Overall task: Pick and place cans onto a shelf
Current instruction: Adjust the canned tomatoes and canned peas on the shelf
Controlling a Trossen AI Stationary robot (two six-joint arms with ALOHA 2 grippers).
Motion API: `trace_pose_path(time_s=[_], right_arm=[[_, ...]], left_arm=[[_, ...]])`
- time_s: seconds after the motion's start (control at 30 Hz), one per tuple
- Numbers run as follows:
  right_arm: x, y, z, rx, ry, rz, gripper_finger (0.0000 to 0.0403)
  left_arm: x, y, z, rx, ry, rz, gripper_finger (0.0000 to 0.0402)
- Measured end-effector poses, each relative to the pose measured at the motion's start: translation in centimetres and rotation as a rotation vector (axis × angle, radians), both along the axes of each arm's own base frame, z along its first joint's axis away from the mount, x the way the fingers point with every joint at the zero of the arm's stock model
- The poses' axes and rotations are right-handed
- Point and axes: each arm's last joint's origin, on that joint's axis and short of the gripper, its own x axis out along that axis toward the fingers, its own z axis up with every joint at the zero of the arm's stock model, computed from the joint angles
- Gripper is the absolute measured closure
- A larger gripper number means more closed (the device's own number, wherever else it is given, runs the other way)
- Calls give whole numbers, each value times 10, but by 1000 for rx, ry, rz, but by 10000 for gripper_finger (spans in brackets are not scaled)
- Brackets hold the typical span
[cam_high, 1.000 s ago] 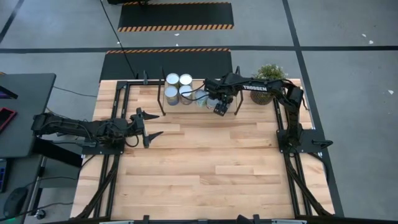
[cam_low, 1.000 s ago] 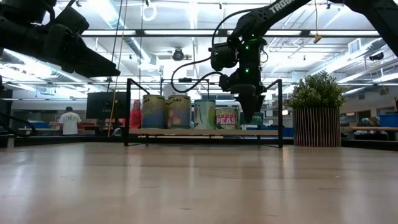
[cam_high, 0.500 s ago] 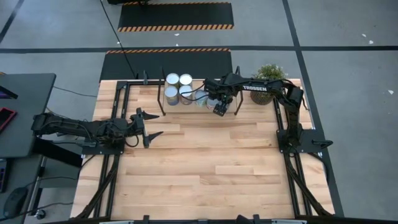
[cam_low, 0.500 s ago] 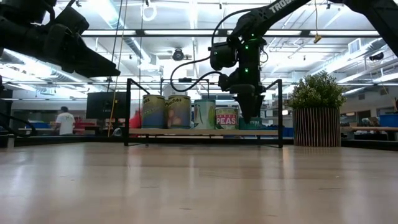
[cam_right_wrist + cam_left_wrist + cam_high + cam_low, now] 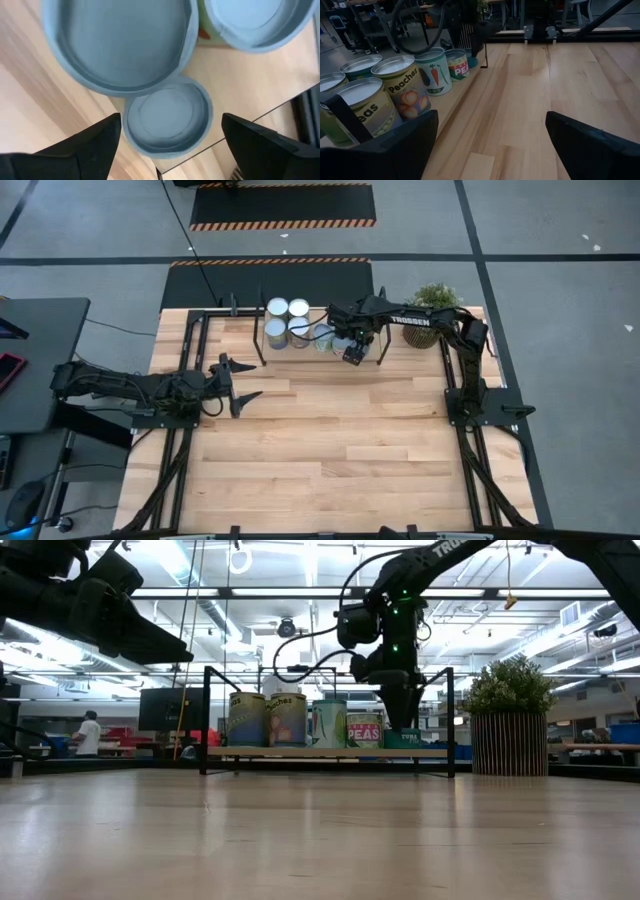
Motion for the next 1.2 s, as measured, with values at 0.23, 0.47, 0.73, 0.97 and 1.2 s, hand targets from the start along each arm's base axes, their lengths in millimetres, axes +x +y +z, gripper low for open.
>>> trace_pose_path(time_s=[0.23,0.47,0.73,0.97,1.2], right_arm=[[4,3,15,-6,26,182,50],[-1,-3,11,-3,80,365,53],[-2,-20,12,-9,7,365,53],[-2,-25,12,18,-44,355,53],[2,-26,13,-8,-77,396,53]], left_arm=[[0,0,0,0,0,-3,27],[0,0,0,-1,0,-3,27],[0,0,0,1,1,-3,27],[0,0,0,1,0,-3,27],[0,0,0,2,1,-3,27]])
